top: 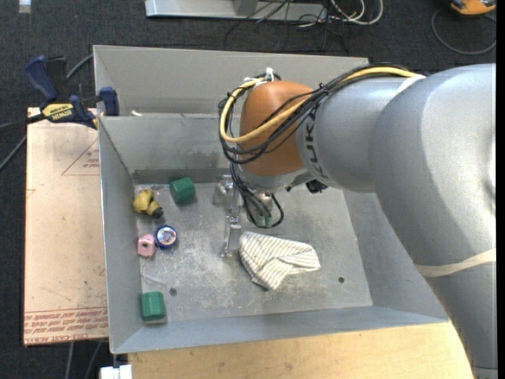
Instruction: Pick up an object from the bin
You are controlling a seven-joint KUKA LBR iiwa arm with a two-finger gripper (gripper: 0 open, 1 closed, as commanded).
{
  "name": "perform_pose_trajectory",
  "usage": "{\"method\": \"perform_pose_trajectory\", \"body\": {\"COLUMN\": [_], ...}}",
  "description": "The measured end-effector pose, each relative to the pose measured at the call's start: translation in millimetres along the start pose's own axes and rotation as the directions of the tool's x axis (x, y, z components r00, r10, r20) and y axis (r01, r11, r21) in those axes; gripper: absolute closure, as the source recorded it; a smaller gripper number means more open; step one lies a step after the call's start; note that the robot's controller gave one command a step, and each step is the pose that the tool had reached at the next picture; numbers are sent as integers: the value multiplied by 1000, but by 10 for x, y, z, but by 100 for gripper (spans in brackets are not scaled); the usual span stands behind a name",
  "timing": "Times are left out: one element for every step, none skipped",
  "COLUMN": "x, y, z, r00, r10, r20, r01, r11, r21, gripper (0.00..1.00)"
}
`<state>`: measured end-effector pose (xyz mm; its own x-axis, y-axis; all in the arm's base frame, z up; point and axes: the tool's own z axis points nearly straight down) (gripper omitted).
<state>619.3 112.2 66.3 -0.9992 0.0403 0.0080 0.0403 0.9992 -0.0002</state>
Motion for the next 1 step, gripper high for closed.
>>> {"method": "perform_pose_trajectory", "body": {"x": [20], "y": [119], "z": [-42], "r00": [1000], "r10": [3], "r20": [12], "r01": [-3], "r11": [1000], "r21": [-4], "gripper": [100]}}
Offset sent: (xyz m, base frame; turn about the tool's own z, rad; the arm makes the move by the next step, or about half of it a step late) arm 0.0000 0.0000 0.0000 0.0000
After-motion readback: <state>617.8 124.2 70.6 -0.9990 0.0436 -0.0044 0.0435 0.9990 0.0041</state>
